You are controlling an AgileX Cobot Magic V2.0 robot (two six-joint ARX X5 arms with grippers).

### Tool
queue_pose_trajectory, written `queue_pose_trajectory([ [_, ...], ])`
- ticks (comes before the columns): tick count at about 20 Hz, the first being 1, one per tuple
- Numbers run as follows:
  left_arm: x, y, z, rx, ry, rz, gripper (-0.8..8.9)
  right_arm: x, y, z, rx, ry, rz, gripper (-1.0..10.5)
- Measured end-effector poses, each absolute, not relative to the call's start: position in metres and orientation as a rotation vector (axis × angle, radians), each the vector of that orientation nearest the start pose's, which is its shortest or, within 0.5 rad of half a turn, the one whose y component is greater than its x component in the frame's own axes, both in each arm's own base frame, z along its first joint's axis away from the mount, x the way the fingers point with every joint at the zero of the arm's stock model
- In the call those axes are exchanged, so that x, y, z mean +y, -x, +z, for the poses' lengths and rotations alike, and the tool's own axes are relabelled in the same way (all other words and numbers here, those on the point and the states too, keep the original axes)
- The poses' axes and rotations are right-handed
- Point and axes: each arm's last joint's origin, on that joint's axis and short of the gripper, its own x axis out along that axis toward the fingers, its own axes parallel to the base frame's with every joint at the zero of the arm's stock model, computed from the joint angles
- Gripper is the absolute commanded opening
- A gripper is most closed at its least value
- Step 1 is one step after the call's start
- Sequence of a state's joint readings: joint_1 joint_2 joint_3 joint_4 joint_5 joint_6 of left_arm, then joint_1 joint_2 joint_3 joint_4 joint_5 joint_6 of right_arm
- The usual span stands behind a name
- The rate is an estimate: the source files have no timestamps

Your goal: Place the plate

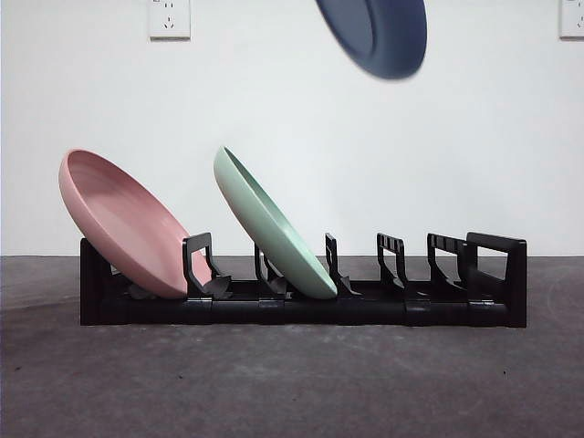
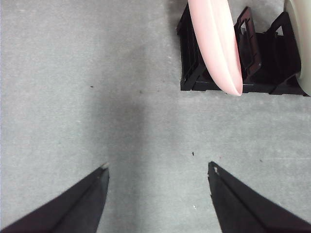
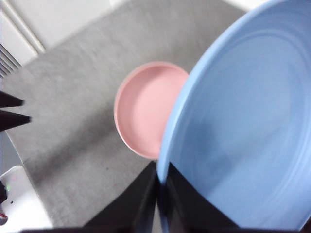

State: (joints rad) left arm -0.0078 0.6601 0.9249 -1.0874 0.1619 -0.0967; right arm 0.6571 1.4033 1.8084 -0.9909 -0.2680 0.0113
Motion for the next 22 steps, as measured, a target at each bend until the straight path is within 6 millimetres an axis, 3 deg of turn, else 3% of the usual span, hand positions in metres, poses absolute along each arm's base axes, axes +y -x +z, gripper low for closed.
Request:
queue_pose_trajectory([
  [6, -0.005, -0.098, 0.317, 0.829, 0.154, -0.12, 3.24, 0.148, -0.123, 0.412, 0.423, 0.205, 0.892, 0.1],
  [11, -0.005, -0.098, 0.317, 0.829, 0.154, -0.12, 3.24, 0.135, -0.075, 0.368, 0.428, 0.317, 0.966, 0.1],
  [15, -0.005, -0.098, 0.317, 0.83, 0.154, -0.12, 3.24, 0.154, -0.051, 0.324, 0.541, 0.458, 1.025, 0.1],
  [18, -0.005, -0.098, 0.317, 0.83, 0.154, -0.12, 3.25, 0.171, -0.033, 0.305, 0.564, 0.561, 1.063, 0.1],
  [22, -0.005, -0.098, 0.317, 0.83, 0.154, -0.12, 3.24, 0.206, -0.028, 0.278, 0.645, 0.695, 1.075, 0.1],
])
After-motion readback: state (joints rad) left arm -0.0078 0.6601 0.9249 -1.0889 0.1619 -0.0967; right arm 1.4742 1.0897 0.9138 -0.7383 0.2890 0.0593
